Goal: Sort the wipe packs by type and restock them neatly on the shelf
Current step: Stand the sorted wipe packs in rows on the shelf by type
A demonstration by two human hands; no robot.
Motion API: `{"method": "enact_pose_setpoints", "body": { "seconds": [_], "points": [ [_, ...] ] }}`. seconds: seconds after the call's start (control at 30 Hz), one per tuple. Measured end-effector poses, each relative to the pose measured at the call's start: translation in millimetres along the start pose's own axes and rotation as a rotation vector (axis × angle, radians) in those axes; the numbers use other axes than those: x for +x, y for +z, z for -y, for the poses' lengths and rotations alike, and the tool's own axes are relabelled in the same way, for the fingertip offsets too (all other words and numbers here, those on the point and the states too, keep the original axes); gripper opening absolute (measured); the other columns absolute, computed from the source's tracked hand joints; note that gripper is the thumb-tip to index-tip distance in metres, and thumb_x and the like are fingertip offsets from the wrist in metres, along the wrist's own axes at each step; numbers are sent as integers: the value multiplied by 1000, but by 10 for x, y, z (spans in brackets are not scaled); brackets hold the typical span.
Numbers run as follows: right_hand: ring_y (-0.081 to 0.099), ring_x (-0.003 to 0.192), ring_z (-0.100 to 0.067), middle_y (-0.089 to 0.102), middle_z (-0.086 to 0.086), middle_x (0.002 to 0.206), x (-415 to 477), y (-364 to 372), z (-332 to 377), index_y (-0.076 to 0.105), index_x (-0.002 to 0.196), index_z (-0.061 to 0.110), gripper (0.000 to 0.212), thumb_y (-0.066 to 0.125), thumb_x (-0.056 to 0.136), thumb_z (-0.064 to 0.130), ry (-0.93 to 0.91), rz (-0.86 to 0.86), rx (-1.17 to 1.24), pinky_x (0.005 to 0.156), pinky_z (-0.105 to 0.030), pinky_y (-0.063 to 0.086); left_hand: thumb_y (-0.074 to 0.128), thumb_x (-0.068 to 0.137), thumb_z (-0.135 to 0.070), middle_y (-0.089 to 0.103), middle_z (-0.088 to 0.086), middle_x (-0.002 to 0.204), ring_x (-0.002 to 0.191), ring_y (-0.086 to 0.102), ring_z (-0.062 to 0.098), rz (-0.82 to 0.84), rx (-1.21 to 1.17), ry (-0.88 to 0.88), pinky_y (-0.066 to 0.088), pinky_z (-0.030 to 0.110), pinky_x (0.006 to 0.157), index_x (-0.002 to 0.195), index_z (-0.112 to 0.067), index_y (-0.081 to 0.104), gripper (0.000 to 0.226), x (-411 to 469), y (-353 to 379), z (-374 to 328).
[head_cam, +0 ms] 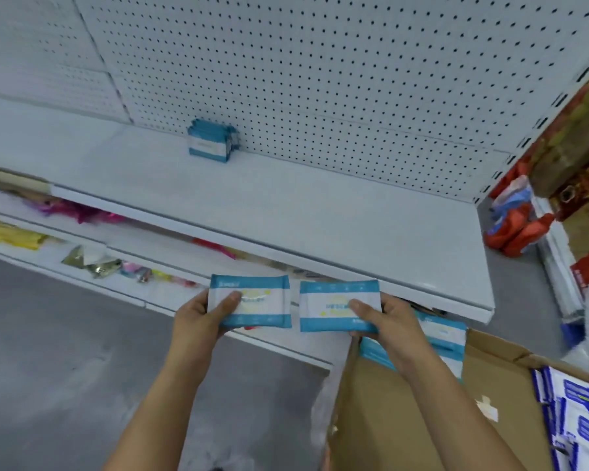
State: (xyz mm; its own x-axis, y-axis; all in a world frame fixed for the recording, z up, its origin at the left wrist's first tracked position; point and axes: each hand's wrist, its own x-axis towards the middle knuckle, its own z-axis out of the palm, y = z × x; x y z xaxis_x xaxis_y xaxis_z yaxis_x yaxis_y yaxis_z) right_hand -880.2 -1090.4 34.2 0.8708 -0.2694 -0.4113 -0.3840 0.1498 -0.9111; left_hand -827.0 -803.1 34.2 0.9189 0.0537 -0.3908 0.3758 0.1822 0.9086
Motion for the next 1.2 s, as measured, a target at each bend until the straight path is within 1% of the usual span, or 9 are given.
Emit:
{"method": "enact_pose_setpoints", "body": {
  "seconds": [0.17,0.27,0.37,0.47,0.63,0.73,0.97,1.1,1.2],
  "points": [
    [74,92,-28,77,-11,99,62,1320,444,69,106,4,19,71,87,7,-48,26,75,79,-40,62,71,89,-10,76,16,101,93,74,30,2,-8,83,62,34,78,109,0,68,23,409,-967,-783],
    [74,88,-25,77,-11,97,148,1992,753,70,101,5,14,71,87,6,-100,34,94,72,-35,62,71,89,-10,77,15,97,90,75,29,-35,-29,157,62,32,75,106,0,69,20,615,-1433,-1237],
    [74,89,-27,77,-12,98,241,2464,993,70,102,6,15,72,86,6,-142,25,118,74,-41,61,73,88,-13,77,13,96,87,75,28,-63,-27,209,62,31,70,105,-2,70,20,819,-1761,-1575],
    [74,92,-27,77,-8,98,417,2766,1189,70,105,10,19,73,86,7,-185,24,102,79,-43,61,72,89,-11,78,11,94,83,75,24,-67,-40,246,58,23,61,104,-4,70,17,1056,-1932,-1821],
    [73,95,-29,76,-9,101,942,3107,1312,69,108,9,23,72,85,4,-189,5,146,83,-47,60,72,88,-9,78,8,96,89,75,26,-52,-21,223,61,32,73,105,-6,69,17,1602,-2065,-2016],
    [73,93,-32,76,-12,103,1359,3284,1306,67,111,6,26,71,85,1,-167,12,183,78,-46,62,72,88,-9,77,9,100,94,74,29,-18,21,202,61,41,82,110,-6,67,22,2043,-2100,-2054],
    [74,91,-32,76,-12,102,2445,3574,1456,67,109,7,28,74,83,1,-97,3,210,79,-43,60,70,88,-5,77,12,99,92,75,30,35,46,123,63,35,74,110,-6,67,22,3049,-1991,-2329],
    [69,85,-16,74,-6,100,2952,3700,1521,68,103,11,24,75,83,0,-129,-87,52,66,-18,54,73,86,-7,77,12,98,94,74,32,46,110,109,60,45,85,107,-7,70,21,3600,-1892,-2453],
    [66,81,-13,72,-4,96,3320,3822,1475,67,102,8,23,75,83,-2,-119,-108,5,61,-13,51,75,86,-7,78,9,95,93,74,31,47,152,92,59,48,87,104,-10,71,19,3978,-1830,-2443]
  ]
}}
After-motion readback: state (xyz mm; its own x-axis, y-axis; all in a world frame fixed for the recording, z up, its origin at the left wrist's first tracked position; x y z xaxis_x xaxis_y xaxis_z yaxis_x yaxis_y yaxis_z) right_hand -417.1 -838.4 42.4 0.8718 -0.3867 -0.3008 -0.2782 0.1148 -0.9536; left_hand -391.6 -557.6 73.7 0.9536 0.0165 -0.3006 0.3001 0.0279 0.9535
